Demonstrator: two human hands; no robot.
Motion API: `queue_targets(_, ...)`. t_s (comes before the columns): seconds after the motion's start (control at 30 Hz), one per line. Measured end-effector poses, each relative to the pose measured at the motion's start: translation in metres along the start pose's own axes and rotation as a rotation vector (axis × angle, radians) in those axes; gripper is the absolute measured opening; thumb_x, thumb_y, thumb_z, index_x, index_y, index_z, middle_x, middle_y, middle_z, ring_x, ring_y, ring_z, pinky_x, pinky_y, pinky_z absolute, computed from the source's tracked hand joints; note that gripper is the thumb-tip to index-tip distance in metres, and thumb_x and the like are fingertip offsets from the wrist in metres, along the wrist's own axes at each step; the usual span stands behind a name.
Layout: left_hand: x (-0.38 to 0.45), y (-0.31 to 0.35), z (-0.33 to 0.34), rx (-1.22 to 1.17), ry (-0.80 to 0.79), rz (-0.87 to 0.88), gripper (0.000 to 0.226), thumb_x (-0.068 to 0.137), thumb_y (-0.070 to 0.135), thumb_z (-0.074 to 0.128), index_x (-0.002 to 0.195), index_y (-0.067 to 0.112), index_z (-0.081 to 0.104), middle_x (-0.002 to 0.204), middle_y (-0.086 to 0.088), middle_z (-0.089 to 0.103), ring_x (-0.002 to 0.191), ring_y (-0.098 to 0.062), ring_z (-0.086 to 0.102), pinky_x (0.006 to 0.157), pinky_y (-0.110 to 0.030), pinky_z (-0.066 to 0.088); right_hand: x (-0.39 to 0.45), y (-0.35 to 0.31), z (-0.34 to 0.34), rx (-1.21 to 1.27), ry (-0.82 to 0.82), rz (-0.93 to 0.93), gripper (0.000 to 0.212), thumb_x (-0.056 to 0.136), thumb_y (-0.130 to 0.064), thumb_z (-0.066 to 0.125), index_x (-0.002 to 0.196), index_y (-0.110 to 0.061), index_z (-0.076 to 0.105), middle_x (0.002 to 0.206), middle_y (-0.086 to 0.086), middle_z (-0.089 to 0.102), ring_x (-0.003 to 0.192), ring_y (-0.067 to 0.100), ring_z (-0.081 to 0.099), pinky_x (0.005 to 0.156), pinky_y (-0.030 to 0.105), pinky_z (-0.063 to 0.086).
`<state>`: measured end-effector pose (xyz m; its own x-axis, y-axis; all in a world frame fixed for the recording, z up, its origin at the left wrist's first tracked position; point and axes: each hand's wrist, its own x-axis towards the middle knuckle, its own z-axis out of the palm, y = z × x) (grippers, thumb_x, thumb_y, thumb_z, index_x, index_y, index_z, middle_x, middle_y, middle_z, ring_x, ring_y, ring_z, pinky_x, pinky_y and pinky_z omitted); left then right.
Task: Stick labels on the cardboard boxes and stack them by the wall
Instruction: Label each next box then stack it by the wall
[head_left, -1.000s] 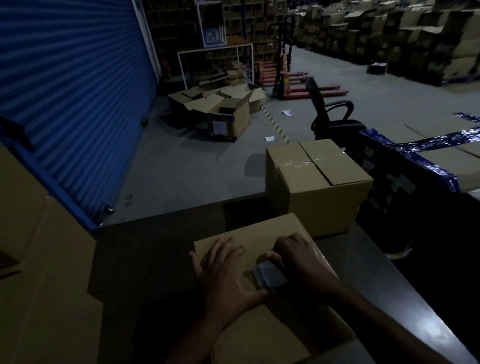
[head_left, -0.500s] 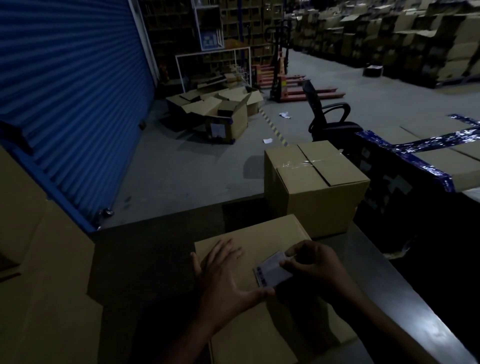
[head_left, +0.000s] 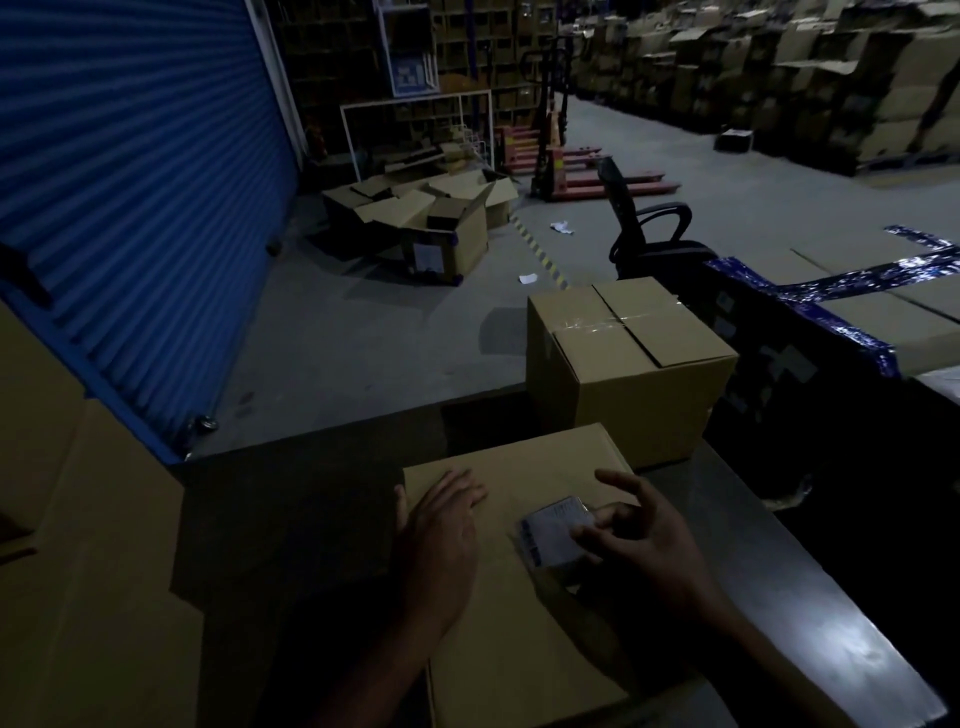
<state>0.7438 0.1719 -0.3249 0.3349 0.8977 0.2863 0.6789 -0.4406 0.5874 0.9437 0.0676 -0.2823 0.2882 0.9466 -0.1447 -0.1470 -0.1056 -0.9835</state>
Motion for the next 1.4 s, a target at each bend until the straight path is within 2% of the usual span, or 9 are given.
queue_targets(0.13,0.006,-0.016,0.009,0.017,-0.032,0.037,0.044,0.099,0.033,0.027,0.122,0.036,0.064,0.139,0.025,0.047,0.135,0.015,0.026,0.123,-0.043,-0.007,-0.004,0.004,0.001,-0.001,-0.02,-0.044,0.072,0.07,-0.007,0.079,0.132,-0.021,0.047,0.088,0.016,0.069,0.081,0.031,0.068,0.076,0.044,0.056)
queue_targets(0.3,0.011,-0.009,0.003,0.037,-0.08,0.015,0.037,0.1,0.03,0.036,0.125,0.033,0.063,0.142,0.021,0.048,0.137,0.009,0.029,0.123,-0.042,-0.01,-0.016,-0.002,-0.003,0.008,0.074,-0.089,0.059,0.076,-0.007,0.073,0.127,-0.027,0.052,0.096,0.009,0.071,0.087,0.023,0.071,0.063,0.03,0.058)
queue_targets(0.43,0.018,-0.007,0.003,0.034,-0.052,0.024,0.035,0.101,0.022,0.039,0.123,0.032,0.066,0.14,0.019,0.052,0.138,0.002,0.037,0.122,-0.042,-0.01,-0.031,0.0,-0.024,0.043,0.15,-0.051,0.062,0.072,-0.013,0.077,0.124,-0.036,0.053,0.105,0.007,0.068,0.092,0.024,0.07,0.068,0.038,0.059)
queue_targets(0.63,0.018,-0.011,0.011,0.08,-0.023,0.12,0.048,0.089,0.032,0.028,0.112,0.028,0.071,0.13,0.006,0.064,0.129,-0.011,0.05,0.119,-0.061,0.006,-0.066,0.006,-0.039,0.19,0.309,-0.025,0.067,0.07,-0.004,0.076,0.127,-0.029,0.052,0.087,0.005,0.069,0.085,0.027,0.07,0.066,0.041,0.056)
queue_targets(0.8,0.01,0.026,0.007,0.139,-0.018,0.246,0.037,0.085,0.007,0.065,0.119,0.022,0.066,0.131,-0.003,0.061,0.129,-0.026,0.05,0.116,-0.054,0.022,-0.123,0.03,-0.066,0.427,0.566,-0.048,0.113,0.025,-0.03,0.099,0.127,-0.013,0.054,0.07,0.007,0.058,0.07,0.02,0.065,0.06,0.033,0.058)
queue_targets(0.97,-0.044,0.115,0.024,-0.145,-0.125,0.639,0.039,0.085,0.005,0.062,0.122,0.018,0.064,0.13,-0.002,0.06,0.124,-0.021,0.051,0.108,-0.044,0.038,-0.206,0.079,-0.104,0.566,0.89,0.036,0.109,0.022,-0.024,0.097,0.122,-0.005,0.057,0.082,0.014,0.062,0.069,0.022,0.058,0.048,0.022,0.049)
queue_targets(1.03,-0.078,0.151,0.039,-0.328,-0.22,0.786,0.034,0.086,0.009,0.06,0.119,0.017,0.067,0.124,0.001,0.063,0.119,-0.017,0.055,0.103,-0.034,0.042,-0.241,0.101,-0.111,0.656,1.002,0.076,0.101,0.025,-0.022,0.096,0.117,-0.004,0.059,0.094,0.019,0.066,0.08,0.028,0.061,0.052,0.023,0.051)
queue_targets(1.17,-0.15,0.194,0.082,-0.475,-0.618,0.889,0.026,0.089,0.023,0.054,0.111,0.027,0.068,0.108,0.012,0.066,0.102,-0.008,0.061,0.087,-0.023,0.047,-0.3,0.144,-0.124,0.753,1.156,0.198,0.028,0.081,0.008,0.058,0.107,0.0,0.063,0.089,0.015,0.07,0.069,0.023,0.066,0.048,0.022,0.053)
queue_targets(1.4,-0.234,0.195,0.178,-0.159,-1.086,0.84,0.024,0.085,0.031,0.056,0.107,0.033,0.067,0.106,0.018,0.067,0.104,-0.001,0.059,0.095,-0.023,0.044,-0.362,0.226,-0.163,0.789,1.356,0.42,0.012,0.084,0.006,0.061,0.094,0.001,0.058,0.066,0.013,0.062,0.054,0.02,0.059,0.044,0.021,0.05)
